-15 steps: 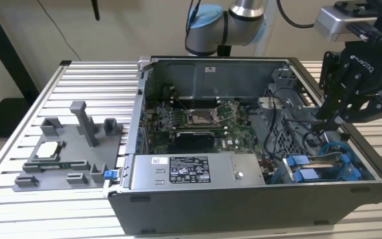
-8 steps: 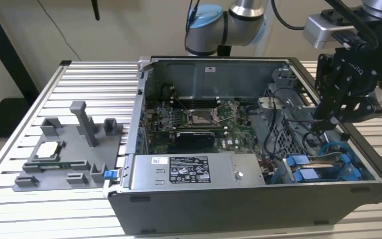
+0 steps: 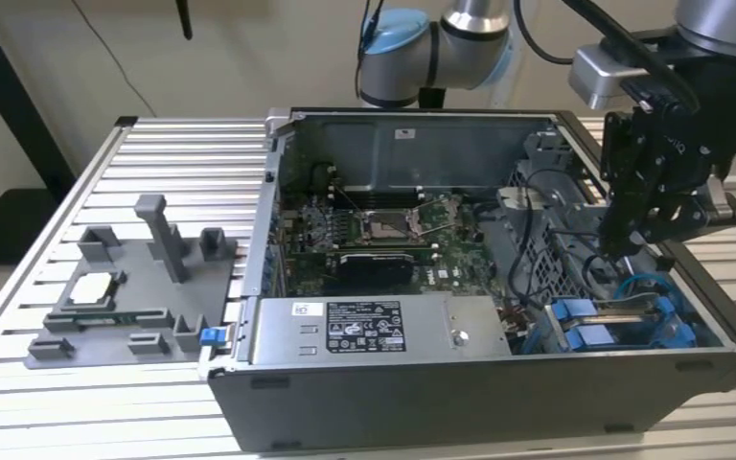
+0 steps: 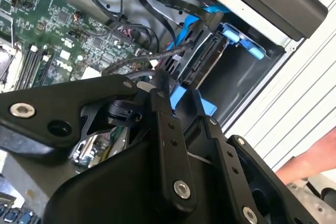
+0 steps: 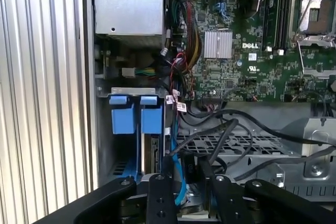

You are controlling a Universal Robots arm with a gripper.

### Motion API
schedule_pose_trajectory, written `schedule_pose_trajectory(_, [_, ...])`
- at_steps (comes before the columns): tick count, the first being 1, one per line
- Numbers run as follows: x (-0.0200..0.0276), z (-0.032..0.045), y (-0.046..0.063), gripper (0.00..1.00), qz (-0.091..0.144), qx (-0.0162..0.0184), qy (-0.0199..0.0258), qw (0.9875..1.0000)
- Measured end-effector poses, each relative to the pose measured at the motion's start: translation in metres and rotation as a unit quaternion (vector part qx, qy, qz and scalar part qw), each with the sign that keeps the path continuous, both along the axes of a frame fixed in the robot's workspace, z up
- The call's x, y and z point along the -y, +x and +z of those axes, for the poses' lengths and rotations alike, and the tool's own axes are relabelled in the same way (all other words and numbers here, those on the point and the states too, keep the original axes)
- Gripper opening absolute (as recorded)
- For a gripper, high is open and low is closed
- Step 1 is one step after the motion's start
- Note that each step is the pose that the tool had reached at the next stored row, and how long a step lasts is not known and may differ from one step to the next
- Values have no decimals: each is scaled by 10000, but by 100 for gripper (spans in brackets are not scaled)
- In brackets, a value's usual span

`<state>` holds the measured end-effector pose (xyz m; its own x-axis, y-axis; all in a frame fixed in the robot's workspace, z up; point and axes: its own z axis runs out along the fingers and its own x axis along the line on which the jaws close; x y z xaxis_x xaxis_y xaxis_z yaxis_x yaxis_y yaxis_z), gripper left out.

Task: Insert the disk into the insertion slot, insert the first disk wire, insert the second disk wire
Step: 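Insert the first disk wire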

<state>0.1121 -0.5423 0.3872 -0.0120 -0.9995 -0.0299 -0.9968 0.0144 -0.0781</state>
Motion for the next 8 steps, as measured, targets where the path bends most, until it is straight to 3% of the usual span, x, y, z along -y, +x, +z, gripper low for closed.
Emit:
schedule_pose_trajectory(5, [-4, -20, -39, 100, 8, 75, 0, 10000])
schedule_pose_trajectory(8, [-4, -20, -58, 100, 22, 82, 1, 10000])
